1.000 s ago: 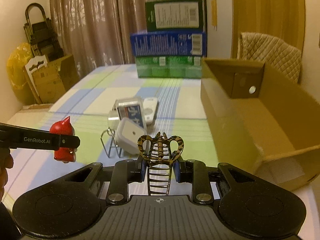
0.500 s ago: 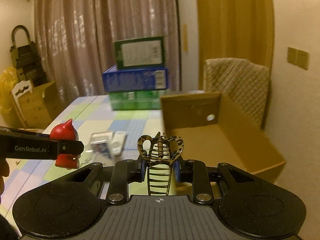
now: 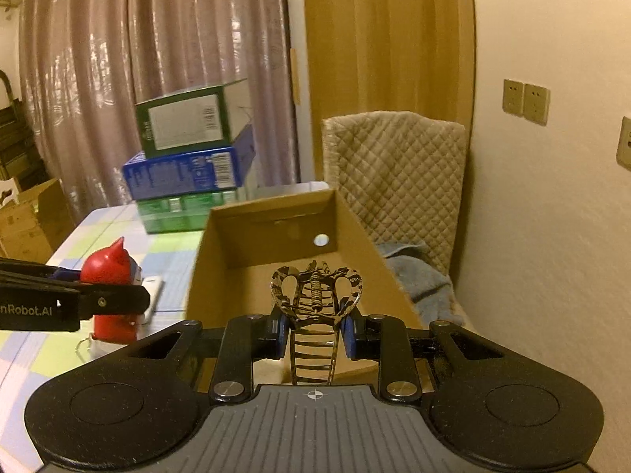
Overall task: Organize rigid objects
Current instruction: 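Carry the red cat into the box and open the left gripper while the right carries the coil, then lower the coil keychain into the box and open the right gripper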
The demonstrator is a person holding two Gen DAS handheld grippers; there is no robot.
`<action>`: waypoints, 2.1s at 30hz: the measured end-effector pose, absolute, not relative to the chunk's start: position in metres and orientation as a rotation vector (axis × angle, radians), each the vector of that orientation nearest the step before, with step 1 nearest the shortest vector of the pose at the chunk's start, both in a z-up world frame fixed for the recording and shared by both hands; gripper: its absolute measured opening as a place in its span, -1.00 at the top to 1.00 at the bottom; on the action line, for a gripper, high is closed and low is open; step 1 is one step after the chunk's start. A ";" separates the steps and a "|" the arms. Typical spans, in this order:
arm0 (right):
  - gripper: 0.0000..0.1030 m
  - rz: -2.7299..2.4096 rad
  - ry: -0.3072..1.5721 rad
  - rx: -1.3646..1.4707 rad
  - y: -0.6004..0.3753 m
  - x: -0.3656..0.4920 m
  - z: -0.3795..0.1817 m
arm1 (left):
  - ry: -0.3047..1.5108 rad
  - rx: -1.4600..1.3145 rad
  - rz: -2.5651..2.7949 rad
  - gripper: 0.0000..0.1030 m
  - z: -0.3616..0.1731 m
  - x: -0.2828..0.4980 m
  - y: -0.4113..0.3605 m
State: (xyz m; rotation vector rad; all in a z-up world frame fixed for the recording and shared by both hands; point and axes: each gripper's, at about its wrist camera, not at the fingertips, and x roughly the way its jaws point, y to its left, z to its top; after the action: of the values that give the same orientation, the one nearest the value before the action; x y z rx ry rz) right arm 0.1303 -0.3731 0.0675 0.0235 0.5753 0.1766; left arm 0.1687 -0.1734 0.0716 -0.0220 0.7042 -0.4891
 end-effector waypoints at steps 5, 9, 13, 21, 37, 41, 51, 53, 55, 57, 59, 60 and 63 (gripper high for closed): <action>0.55 0.173 0.600 0.045 -0.395 0.152 0.062 | 0.733 -0.020 -0.535 0.21 0.060 0.191 -0.208; 0.55 0.165 0.618 0.055 -0.406 0.166 0.053 | 0.759 -0.011 -0.558 0.21 0.049 0.208 -0.230; 0.55 0.165 0.633 0.050 -0.412 0.174 0.043 | 0.780 0.008 -0.572 0.21 0.037 0.220 -0.245; 0.55 0.175 0.651 0.061 -0.419 0.185 0.032 | 0.814 0.020 -0.577 0.21 0.017 0.233 -0.254; 0.55 0.155 0.646 0.086 -0.425 0.186 0.031 | 0.791 0.026 -0.580 0.06 0.021 0.236 -0.252; 0.55 0.161 0.648 0.085 -0.423 0.183 0.030 | 0.771 0.018 -0.544 0.06 0.030 0.236 -0.236; 0.55 0.185 0.657 0.082 -0.411 0.183 0.030 | 0.777 -0.007 -0.513 0.06 0.033 0.230 -0.216; 0.55 0.187 0.661 0.079 -0.409 0.184 0.030 | 0.777 -0.009 -0.513 0.06 0.032 0.228 -0.216; 0.55 0.187 0.663 0.077 -0.408 0.185 0.029 | 0.777 -0.013 -0.511 0.06 0.031 0.228 -0.215; 0.55 0.186 0.666 0.072 -0.407 0.187 0.029 | 0.775 -0.017 -0.511 0.06 0.032 0.227 -0.214; 0.55 0.180 0.669 0.071 -0.406 0.189 0.028 | 0.773 -0.017 -0.510 0.06 0.033 0.227 -0.213; 0.55 0.176 0.669 0.070 -0.406 0.189 0.028 | 0.771 -0.019 -0.509 0.06 0.033 0.226 -0.213; 0.53 0.179 0.670 0.065 -0.406 0.193 0.028 | 0.764 -0.029 -0.502 0.06 0.035 0.225 -0.210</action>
State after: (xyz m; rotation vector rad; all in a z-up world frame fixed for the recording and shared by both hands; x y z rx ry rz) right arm 0.1930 -0.4058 0.0275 0.0648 0.6700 0.1785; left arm 0.2251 -0.2102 0.0348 -0.0289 0.7644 -0.5024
